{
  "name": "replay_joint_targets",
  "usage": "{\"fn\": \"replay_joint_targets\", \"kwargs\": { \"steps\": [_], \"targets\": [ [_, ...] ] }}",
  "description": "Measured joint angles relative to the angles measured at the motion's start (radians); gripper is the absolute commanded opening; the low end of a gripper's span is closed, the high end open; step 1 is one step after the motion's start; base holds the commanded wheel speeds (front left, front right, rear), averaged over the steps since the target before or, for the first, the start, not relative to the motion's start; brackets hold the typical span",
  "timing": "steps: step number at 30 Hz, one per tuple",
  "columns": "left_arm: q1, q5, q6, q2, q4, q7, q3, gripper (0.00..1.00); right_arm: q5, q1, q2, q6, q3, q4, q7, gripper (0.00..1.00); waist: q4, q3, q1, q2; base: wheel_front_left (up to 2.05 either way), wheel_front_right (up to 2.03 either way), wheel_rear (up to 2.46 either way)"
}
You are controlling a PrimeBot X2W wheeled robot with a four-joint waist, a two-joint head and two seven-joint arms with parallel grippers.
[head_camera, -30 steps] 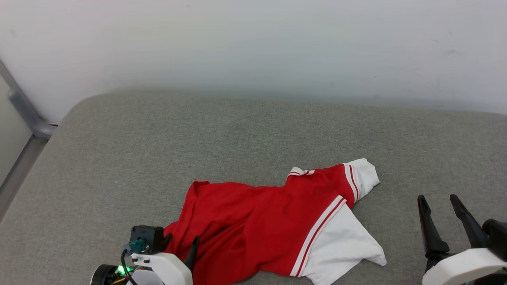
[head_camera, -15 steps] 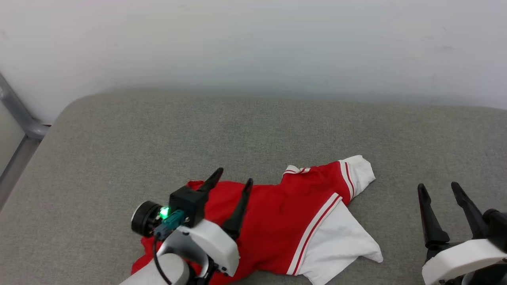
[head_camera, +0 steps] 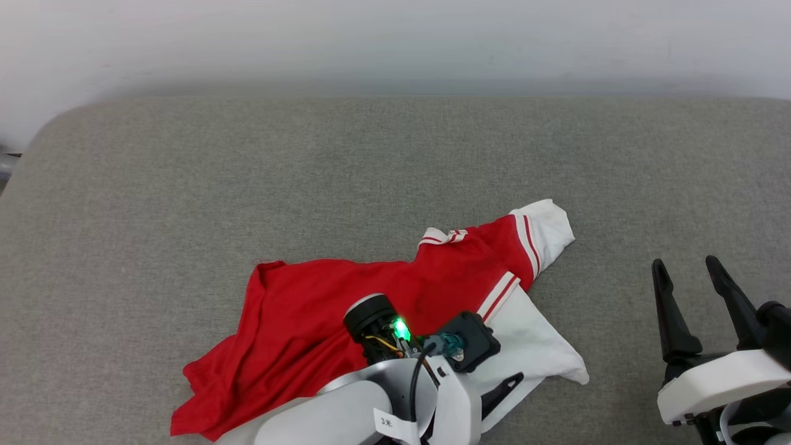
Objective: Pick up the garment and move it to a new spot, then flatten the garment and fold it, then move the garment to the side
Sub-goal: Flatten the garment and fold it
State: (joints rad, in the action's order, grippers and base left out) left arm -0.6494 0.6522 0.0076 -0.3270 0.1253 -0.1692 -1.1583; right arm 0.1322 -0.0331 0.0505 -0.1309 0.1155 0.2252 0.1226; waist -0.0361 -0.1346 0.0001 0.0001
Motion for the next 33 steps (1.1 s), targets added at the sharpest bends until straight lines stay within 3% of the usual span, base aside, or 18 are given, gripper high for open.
{"fn": "replay_joint_targets", "kwargs": {
  "steps": [7,13,14,15,16,20,27,33],
  "targets": [
    [-0.040,-0.024,-0.114,0.032,0.120,-0.200,-0.106,1.00,0.011,0.013,0.000,0.000,-0.011,-0.023,-0.018,1.00,0.051,-0.064,0.0000,0.0000,0.00,0.00,0.00],
    [-0.042,-0.068,-0.137,0.056,0.174,-0.346,-0.119,1.00,0.016,0.035,0.000,0.000,-0.017,-0.043,-0.032,1.00,0.081,-0.103,0.0000,0.0000,0.00,0.00,0.00],
    [-0.031,-0.095,-0.135,0.062,0.160,-0.396,-0.114,0.82,0.017,0.037,0.000,0.000,-0.019,-0.047,-0.034,1.00,0.086,-0.107,0.0000,0.0000,0.00,0.00,0.00],
    [-0.019,-0.112,-0.135,0.065,0.146,-0.425,-0.114,0.33,0.017,0.039,0.000,0.000,-0.021,-0.050,-0.035,1.00,0.091,-0.109,0.0000,-0.0001,0.00,0.00,0.00],
    [-0.009,-0.117,-0.135,0.066,0.136,-0.447,-0.112,0.00,0.018,0.044,0.000,0.000,-0.021,-0.054,-0.035,1.00,0.095,-0.112,0.0000,0.0000,0.00,0.00,0.00],
    [0.010,-0.154,-0.136,0.056,0.109,-0.459,-0.115,0.00,0.018,0.050,0.000,0.000,-0.018,-0.071,-0.042,1.00,0.099,-0.102,0.0000,0.0000,0.00,0.00,0.00],
    [-0.066,-0.134,-0.138,0.056,0.175,-0.220,-0.091,0.00,0.032,0.023,0.000,0.000,0.004,-0.091,-0.035,1.00,0.058,-0.036,-0.0001,0.0000,0.00,0.00,0.00],
    [-0.081,-0.101,-0.066,0.063,0.163,-0.084,0.025,0.00,0.036,-0.007,0.000,0.000,0.014,-0.094,-0.025,1.00,0.026,0.020,-0.0001,0.0000,0.00,0.00,0.00]
  ]
}}
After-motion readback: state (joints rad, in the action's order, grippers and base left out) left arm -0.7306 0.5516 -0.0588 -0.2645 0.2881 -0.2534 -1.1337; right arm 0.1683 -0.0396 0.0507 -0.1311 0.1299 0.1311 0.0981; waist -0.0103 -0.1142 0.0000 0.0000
